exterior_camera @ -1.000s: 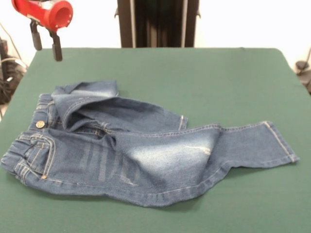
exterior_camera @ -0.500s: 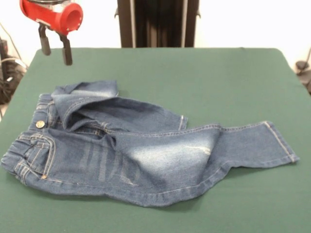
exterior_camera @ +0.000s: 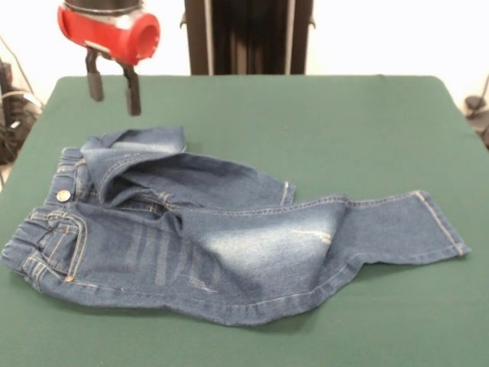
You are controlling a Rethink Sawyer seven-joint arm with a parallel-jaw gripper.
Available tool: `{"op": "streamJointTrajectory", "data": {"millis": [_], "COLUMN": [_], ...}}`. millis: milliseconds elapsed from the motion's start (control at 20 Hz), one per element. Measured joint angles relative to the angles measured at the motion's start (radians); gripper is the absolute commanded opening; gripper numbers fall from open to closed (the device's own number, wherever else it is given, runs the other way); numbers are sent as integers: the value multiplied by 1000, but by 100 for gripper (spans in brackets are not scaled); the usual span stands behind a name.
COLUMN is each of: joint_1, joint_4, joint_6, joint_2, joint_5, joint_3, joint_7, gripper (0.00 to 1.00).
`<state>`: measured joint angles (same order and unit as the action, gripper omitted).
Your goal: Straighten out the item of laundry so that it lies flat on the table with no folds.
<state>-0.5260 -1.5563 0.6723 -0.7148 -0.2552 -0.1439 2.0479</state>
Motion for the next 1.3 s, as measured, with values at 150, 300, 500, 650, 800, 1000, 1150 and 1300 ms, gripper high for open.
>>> {"op": "streamJointTrajectory", "data": {"millis": [150,300,500,650,800,1000,1150,1300], "joint_1": [18,42,93,125,161,199,223,252], "joint_4": [0,0,0,0,0,0,0,0], "joint_6": [-24,-52,-103,-139,-182,-211,-221,-225], "joint_2": [15,32,56,70,97,126,145,159], "joint_5": [10,19,30,50,85,120,144,172], "joint_3": [0,1,2,2,3,13,20,29], "joint_7": [0,0,0,0,0,0,0,0], "gripper": [100,100,100,100,100,100,100,100]}}
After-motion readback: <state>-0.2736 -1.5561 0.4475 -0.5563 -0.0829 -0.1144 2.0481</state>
